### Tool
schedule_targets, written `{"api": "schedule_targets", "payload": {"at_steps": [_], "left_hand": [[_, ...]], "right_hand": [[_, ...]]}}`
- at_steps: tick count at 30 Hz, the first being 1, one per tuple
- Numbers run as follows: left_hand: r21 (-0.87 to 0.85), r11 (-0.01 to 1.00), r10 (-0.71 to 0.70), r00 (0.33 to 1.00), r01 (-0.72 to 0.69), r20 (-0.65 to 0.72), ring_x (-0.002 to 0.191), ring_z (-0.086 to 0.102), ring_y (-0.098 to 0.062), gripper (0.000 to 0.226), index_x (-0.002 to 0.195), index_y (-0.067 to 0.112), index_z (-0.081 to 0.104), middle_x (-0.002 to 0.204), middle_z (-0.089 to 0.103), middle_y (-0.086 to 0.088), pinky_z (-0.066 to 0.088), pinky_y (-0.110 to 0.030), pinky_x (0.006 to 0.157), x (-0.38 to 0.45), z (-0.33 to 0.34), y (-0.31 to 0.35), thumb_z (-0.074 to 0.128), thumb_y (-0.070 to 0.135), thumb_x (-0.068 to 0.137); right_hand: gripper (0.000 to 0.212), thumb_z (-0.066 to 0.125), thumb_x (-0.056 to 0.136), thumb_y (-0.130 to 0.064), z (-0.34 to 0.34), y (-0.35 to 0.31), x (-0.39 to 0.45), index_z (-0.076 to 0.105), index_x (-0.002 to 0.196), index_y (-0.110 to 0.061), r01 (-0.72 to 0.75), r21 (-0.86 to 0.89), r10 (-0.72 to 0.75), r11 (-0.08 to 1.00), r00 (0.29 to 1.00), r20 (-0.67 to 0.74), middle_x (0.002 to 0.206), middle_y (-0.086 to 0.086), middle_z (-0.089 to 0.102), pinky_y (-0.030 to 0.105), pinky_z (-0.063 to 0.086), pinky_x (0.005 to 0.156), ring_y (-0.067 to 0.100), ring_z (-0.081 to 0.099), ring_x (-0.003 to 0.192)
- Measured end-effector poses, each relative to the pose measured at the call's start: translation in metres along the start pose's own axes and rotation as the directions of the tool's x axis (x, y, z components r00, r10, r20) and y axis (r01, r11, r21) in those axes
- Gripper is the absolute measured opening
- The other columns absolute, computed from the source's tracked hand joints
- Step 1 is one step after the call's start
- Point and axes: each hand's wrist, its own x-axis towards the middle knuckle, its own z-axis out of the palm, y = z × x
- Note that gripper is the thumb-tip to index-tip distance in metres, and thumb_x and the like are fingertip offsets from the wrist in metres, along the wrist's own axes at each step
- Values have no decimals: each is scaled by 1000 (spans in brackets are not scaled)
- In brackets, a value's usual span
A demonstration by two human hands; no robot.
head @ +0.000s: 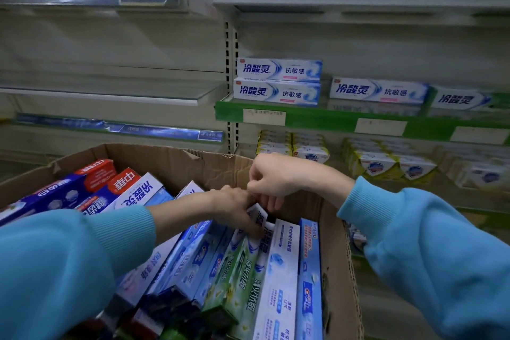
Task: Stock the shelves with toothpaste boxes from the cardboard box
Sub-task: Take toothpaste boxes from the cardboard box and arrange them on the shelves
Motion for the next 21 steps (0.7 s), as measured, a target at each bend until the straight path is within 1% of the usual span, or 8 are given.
{"api": "schedule_targets", "payload": {"at_steps": [2,4,6,8,12,15,18,21], "left_hand": [[-17,1000,20,1000,-21,-20,110,53,-31,38,90,24,54,86,50,3,46,-38,92,2,2,-3,74,56,82],[-32,999,25,999,-27,-43,110,58,-32,40,72,27,45,77,50,6,49,-38,91,1,4,-4,76,52,81],[-53,998,24,998,-27,-52,113,57,-30,39,78,31,47,87,55,5,50,-43,97,-2,4,-5,79,54,77],[-80,996,45,998,-48,-42,115,56,-26,39,93,37,51,101,59,6,50,-43,100,-4,3,-7,81,55,73],[-158,986,38,996,-50,-81,106,60,-18,64,117,24,56,113,65,4,53,-35,92,-11,3,-10,87,51,68],[-91,994,50,992,-61,-117,105,60,-19,72,121,20,53,113,64,2,53,-37,90,-18,5,-9,86,55,68],[-48,995,82,988,-89,-132,103,61,-21,70,122,20,51,110,64,1,53,-35,86,-25,8,-5,83,56,71],[-36,995,87,991,-91,-103,99,60,-19,64,114,19,52,105,61,2,54,-37,85,-30,9,-2,82,57,72]], "right_hand": [[30,47,97,-19,2,0,0,69,88,0,-20,-48,21,999,1000,22,70,8,75,30,60,57,20,74,61],[31,48,97,-23,5,1,1,70,88,-3,-30,-70,31,997,999,19,71,7,75,24,53,50,19,74,61],[30,49,97,-25,7,2,1,70,89,-6,-34,-93,35,995,999,9,75,7,75,22,49,47,21,74,63],[28,50,97,-26,6,3,1,69,90,-8,-40,-101,41,994,999,11,76,7,75,24,52,48,22,74,64],[24,48,98,-22,6,4,-1,67,95,-7,-48,-65,52,997,997,57,79,10,76,31,62,58,22,74,60],[24,48,98,-23,6,4,-3,66,96,-8,-49,-50,51,998,998,41,80,10,76,31,61,56,23,74,61],[23,48,97,-24,4,5,-2,66,97,-8,-47,-47,47,998,999,4,80,11,76,28,57,51,23,74,59],[21,50,97,-23,4,8,0,65,96,-8,-42,-2,42,999,999,-11,81,11,76,37,63,61,25,75,64]]}}
